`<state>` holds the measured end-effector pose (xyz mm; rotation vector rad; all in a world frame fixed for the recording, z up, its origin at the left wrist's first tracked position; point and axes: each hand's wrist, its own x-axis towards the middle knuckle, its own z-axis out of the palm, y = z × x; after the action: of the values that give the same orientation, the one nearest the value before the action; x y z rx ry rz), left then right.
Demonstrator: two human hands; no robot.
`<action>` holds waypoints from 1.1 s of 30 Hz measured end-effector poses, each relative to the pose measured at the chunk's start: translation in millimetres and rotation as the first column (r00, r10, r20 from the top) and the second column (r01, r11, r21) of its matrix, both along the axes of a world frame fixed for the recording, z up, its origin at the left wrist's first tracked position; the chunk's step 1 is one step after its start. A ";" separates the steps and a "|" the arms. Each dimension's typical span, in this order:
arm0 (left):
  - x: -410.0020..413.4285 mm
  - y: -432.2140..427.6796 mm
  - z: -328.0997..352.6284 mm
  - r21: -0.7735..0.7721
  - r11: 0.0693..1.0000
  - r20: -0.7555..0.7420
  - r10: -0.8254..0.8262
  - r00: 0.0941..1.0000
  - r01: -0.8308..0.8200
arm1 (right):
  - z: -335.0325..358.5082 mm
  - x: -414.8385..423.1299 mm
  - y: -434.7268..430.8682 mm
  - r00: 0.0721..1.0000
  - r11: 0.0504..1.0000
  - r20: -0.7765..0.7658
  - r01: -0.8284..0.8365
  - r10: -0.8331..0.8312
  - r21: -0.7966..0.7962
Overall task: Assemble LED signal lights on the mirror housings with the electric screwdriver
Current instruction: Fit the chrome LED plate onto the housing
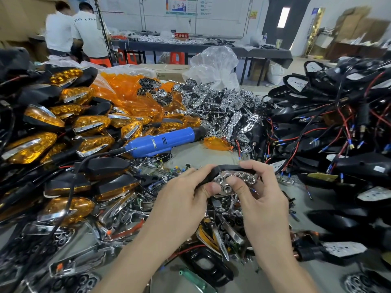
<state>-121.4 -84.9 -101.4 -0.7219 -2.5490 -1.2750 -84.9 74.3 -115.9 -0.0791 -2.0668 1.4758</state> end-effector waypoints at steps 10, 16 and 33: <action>0.4 1.2 5.2 0.051 0.999 0.021 -0.017 1.000 0.015 | 9.0 -1.1 -2.0 0.999 0.997 -0.007 -0.051 0.050 -0.064; 1.0 0.2 4.7 0.057 0.998 0.026 0.021 0.999 -0.022 | 11.6 -3.1 -3.5 0.996 0.928 -0.019 -0.087 0.087 -0.363; 5.5 0.5 5.3 -0.155 0.988 -0.067 0.014 0.998 -0.024 | 7.9 -7.3 5.7 0.995 0.836 -0.045 -0.100 0.091 -0.540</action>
<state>-115.9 -84.4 -96.1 -0.7546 -2.6173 -1.0366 -92.1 80.0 -108.0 -0.1859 -1.5941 2.0804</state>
